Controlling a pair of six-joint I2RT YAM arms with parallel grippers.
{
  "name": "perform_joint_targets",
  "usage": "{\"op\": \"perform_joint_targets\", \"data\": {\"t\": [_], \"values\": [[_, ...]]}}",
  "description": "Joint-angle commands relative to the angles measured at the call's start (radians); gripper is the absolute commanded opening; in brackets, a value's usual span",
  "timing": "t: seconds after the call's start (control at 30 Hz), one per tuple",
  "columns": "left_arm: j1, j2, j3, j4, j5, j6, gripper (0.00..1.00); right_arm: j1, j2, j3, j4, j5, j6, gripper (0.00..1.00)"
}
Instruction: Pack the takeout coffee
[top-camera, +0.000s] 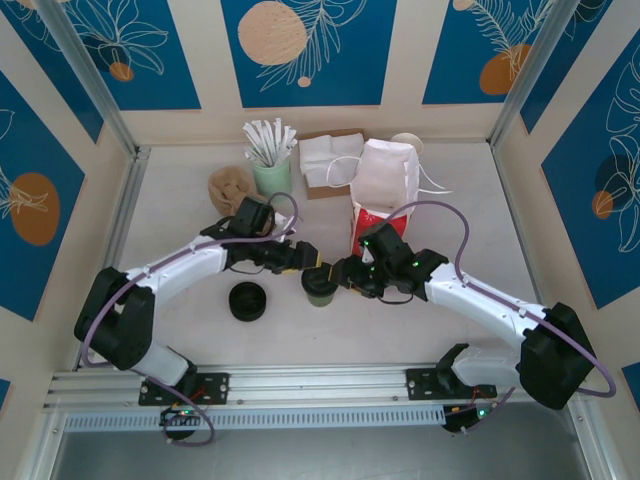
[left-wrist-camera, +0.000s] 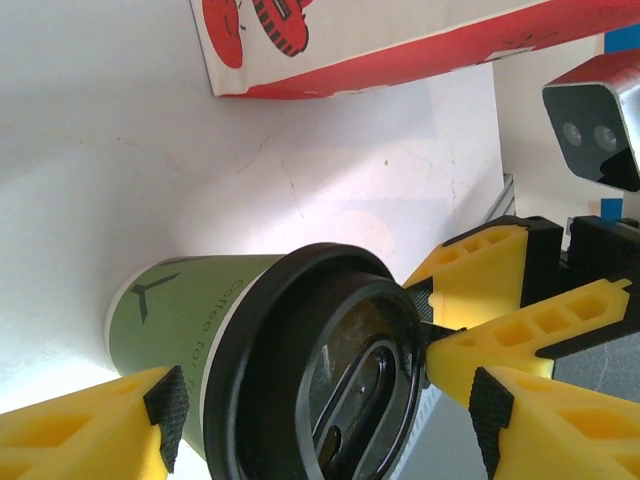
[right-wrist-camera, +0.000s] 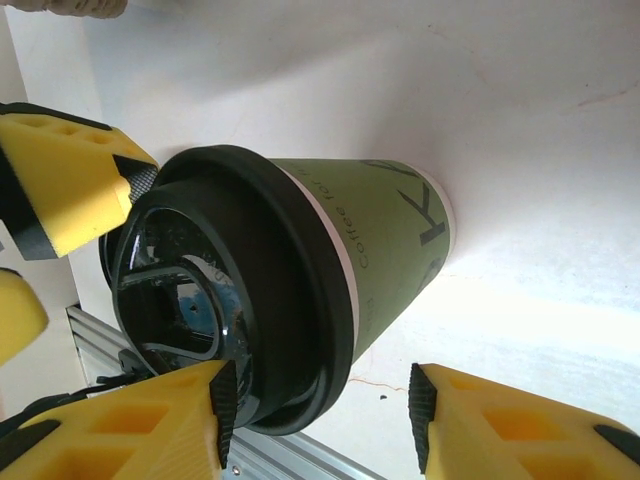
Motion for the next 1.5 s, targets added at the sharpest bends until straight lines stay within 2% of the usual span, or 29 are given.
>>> {"op": "perform_joint_targets", "data": {"t": [0.0, 0.1, 0.2, 0.47, 0.63, 0.73, 1.03, 1.47], "values": [[-0.008, -0.023, 0.052, -0.092, -0.042, 0.045, 0.76, 0.007, 0.005, 0.033, -0.023, 0.0, -0.013, 0.52], [-0.007, -0.036, 0.076, -0.125, -0.07, 0.057, 0.76, 0.009, 0.003, 0.039, -0.022, -0.007, -0.011, 0.52], [-0.003, -0.065, 0.111, -0.179, -0.142, 0.077, 0.75, 0.011, 0.0, 0.042, -0.017, -0.014, -0.006, 0.53], [0.035, -0.167, 0.176, -0.28, -0.419, 0.092, 0.74, 0.037, 0.013, 0.039, 0.015, -0.019, 0.011, 0.51], [0.103, -0.223, 0.166, -0.254, -0.612, 0.065, 0.76, 0.055, 0.03, 0.042, 0.031, -0.018, 0.018, 0.51], [0.161, -0.229, 0.156, -0.228, -0.667, 0.037, 0.77, 0.065, 0.035, 0.042, 0.04, -0.017, 0.025, 0.51], [0.284, -0.157, 0.139, -0.13, -0.629, -0.013, 0.75, 0.084, 0.05, 0.036, 0.074, -0.009, 0.037, 0.51], [0.323, -0.039, 0.162, -0.09, -0.622, -0.016, 0.72, 0.088, 0.063, 0.039, 0.065, 0.006, 0.033, 0.51]]}}
